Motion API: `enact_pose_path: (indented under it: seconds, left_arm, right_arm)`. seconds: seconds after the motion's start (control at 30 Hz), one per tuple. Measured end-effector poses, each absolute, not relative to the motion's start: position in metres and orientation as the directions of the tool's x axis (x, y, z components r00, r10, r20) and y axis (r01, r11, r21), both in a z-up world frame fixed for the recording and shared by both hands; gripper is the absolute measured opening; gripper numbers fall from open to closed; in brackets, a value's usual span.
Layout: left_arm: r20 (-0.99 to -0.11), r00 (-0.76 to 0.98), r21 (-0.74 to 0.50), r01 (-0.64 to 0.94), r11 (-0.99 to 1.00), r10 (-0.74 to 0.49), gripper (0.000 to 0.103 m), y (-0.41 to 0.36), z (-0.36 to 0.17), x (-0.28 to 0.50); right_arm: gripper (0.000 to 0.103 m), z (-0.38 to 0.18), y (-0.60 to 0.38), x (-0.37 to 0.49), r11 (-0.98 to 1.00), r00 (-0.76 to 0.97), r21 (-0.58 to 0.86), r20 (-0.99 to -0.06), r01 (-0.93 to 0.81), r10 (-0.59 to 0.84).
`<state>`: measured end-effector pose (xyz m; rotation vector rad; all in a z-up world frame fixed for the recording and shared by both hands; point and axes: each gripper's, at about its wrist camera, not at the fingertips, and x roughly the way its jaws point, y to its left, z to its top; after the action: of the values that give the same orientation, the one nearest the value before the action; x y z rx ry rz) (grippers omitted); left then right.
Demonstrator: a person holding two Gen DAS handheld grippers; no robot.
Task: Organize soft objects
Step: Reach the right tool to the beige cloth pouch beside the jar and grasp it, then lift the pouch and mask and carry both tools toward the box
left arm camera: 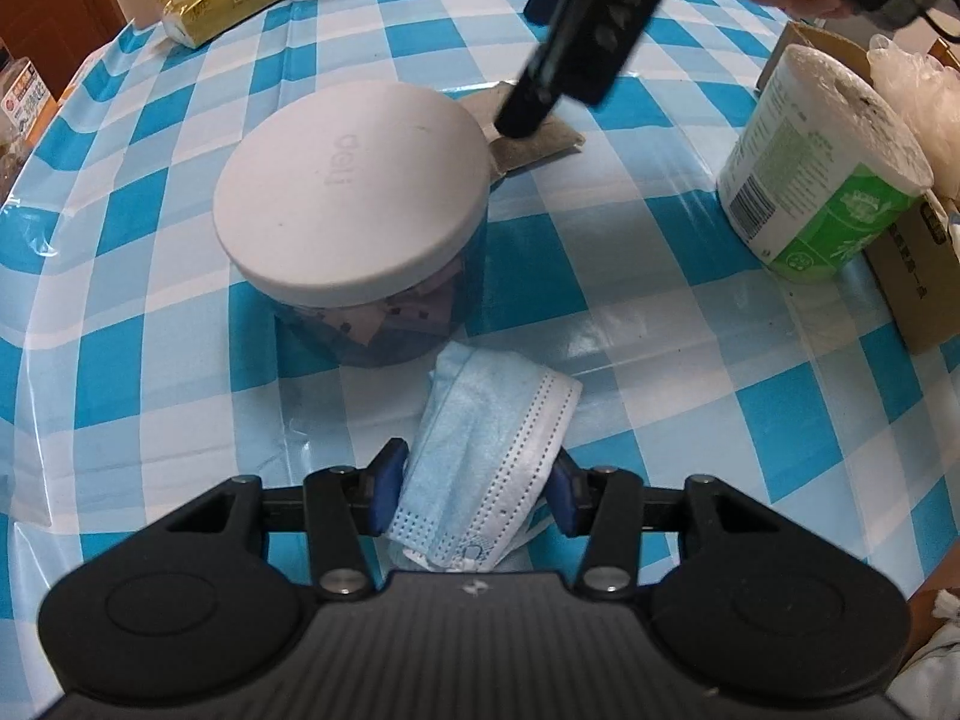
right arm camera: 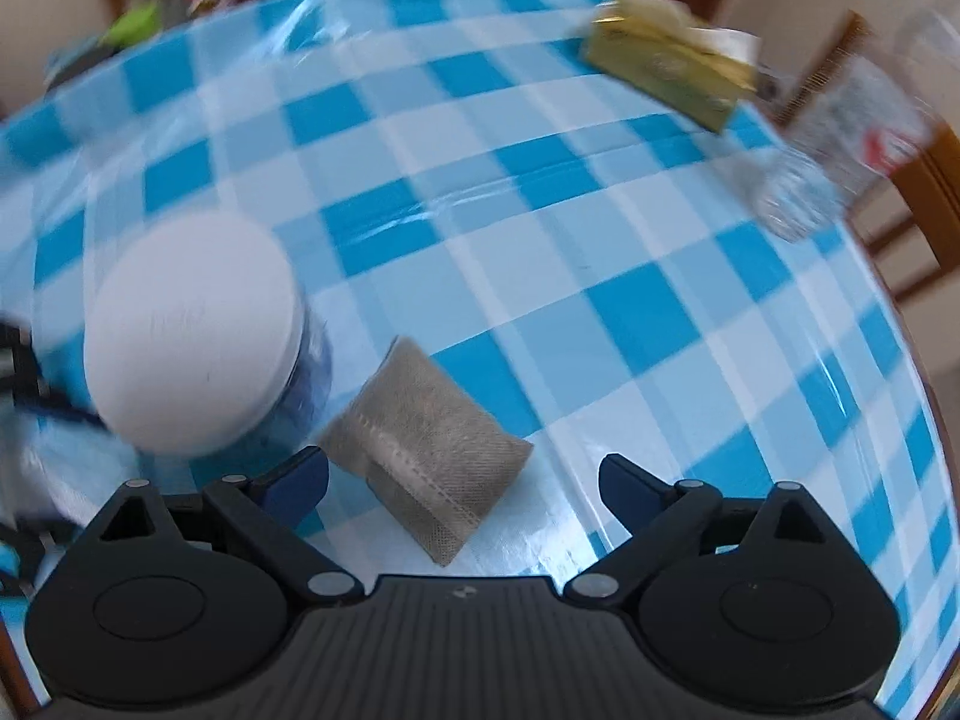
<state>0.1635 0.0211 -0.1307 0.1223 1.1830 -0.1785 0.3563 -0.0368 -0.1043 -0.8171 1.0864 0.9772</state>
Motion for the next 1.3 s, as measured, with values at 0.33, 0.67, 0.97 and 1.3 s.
enact_pose_path:
  seconds: [0.33, 0.67, 0.97, 1.3]
  left_arm:
    - [-0.934, 0.349, -0.012, 0.184, 0.983, -0.077, 0.047, 0.022, -0.132, 0.167]
    - [-0.935, 0.345, -0.023, 0.174, 0.984, -0.083, 0.047, 0.023, -0.133, 0.171]
    - [-0.934, 0.348, -0.021, 0.179, 0.984, -0.083, 0.047, 0.023, -0.133, 0.170]
    - [-0.930, 0.358, -0.015, 0.200, 0.980, -0.087, 0.046, 0.023, -0.132, 0.166]
  right_arm:
    - [0.097, -0.128, -0.017, 0.348, 0.128, 0.119, -0.090, -0.963, -0.988, 0.242]
    - [0.080, -0.138, -0.014, 0.356, 0.079, 0.023, -0.003, -0.967, -0.997, 0.254]
    - [0.055, -0.132, -0.017, 0.347, 0.124, 0.036, -0.006, -0.970, -0.992, 0.241]
    - [0.032, -0.120, -0.025, 0.342, 0.267, 0.043, 0.017, -0.975, -0.964, 0.217]
